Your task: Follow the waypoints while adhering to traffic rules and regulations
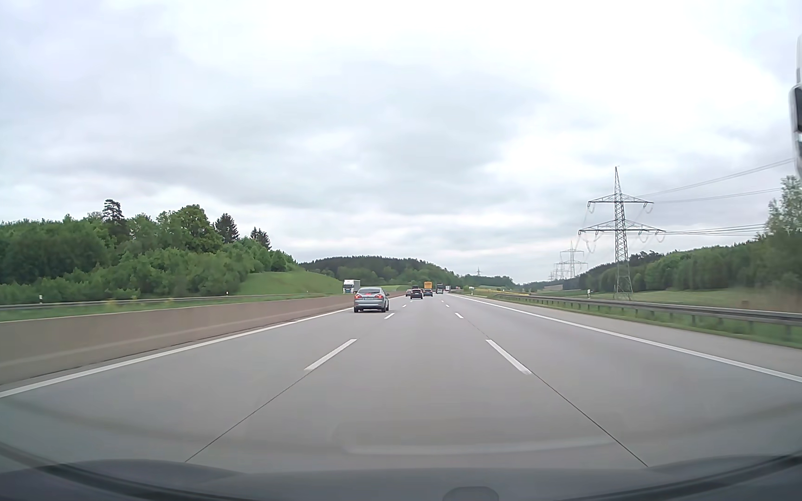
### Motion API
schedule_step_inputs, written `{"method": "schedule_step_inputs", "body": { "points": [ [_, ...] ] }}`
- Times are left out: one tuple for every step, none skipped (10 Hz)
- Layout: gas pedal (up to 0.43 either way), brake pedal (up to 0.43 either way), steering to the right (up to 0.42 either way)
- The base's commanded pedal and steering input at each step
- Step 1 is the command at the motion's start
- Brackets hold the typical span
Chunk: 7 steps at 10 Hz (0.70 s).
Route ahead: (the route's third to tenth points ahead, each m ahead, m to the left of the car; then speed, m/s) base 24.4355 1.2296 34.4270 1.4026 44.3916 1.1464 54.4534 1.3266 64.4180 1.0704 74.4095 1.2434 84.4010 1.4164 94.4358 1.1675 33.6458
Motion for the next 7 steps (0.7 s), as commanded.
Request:
{"method": "schedule_step_inputs", "body": {
  "points": [
    [0.28,0.0,-0.001],
    [0.28,0.0,-0.001],
    [0.287,0.0,-0.001],
    [0.287,0.0,-0.001],
    [0.299,0.0,-0.001],
    [0.299,0.0,-0.001],
    [0.299,0.0,-0.001]
  ]
}}
